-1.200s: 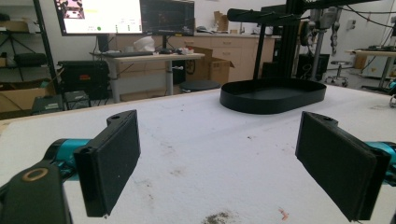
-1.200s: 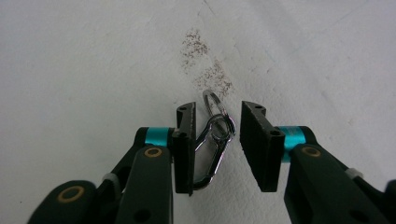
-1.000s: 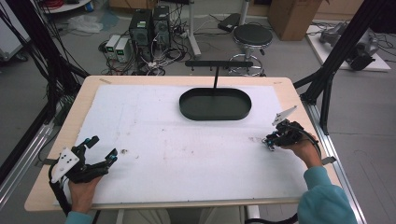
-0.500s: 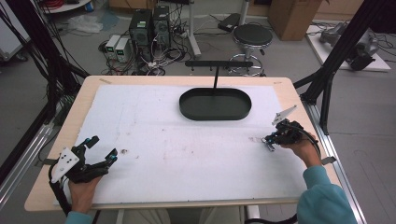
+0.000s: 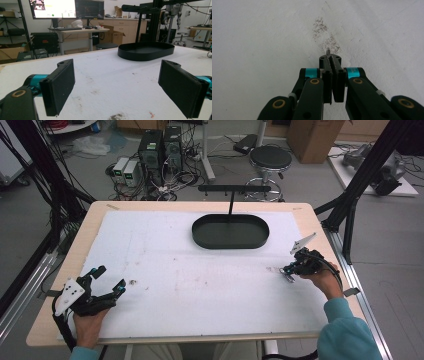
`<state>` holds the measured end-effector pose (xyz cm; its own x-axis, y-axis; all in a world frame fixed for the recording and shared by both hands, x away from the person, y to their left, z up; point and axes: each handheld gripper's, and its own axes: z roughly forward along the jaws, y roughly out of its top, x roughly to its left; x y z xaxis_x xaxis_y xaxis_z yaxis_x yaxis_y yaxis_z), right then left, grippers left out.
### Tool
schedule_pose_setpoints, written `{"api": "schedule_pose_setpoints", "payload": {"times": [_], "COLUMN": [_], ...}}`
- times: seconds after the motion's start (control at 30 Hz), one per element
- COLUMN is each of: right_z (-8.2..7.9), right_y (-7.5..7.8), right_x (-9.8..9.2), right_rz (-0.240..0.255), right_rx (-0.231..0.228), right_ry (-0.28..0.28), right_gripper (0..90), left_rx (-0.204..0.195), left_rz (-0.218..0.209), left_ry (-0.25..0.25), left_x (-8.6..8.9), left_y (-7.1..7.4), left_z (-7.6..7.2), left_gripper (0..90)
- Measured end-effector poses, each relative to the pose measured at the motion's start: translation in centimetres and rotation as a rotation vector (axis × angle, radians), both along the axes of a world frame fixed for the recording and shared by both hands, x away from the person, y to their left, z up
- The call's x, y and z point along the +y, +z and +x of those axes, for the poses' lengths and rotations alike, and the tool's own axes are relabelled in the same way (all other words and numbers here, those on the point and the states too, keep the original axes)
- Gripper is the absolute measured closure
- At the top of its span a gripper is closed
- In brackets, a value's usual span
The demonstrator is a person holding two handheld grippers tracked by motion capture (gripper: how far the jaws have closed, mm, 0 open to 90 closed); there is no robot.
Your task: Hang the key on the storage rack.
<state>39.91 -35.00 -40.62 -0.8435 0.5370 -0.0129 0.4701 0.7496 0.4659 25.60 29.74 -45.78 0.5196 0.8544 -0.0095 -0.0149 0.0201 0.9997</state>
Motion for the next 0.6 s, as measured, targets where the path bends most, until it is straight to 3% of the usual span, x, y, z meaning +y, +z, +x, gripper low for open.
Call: {"api": "schedule_pose_setpoints", "payload": {"times": [0.37,0.53,0.6], "right_z": [-0.1,-0.1,-0.1], "right_y": [0.9,1.3,1.4], "right_x": [-0.6,-0.9,-0.9], "right_rz": [0.134,0.21,0.219], "right_rx": [-0.012,-0.025,-0.032], "right_ry": [-0.082,-0.082,-0.086], "right_gripper": [89.6,89.7,89.7], "left_rx": [0.0,-0.001,-0.001], "left_rz": [0.0,0.0,0.0], "left_ry": [0.0,0.001,0.001], "left_x": [0.0,0.0,0.0], "left_y": [0.0,0.0,0.0], "left_z": [0.0,0.0,0.0], "left_gripper": [14.3,14.3,14.3]}}
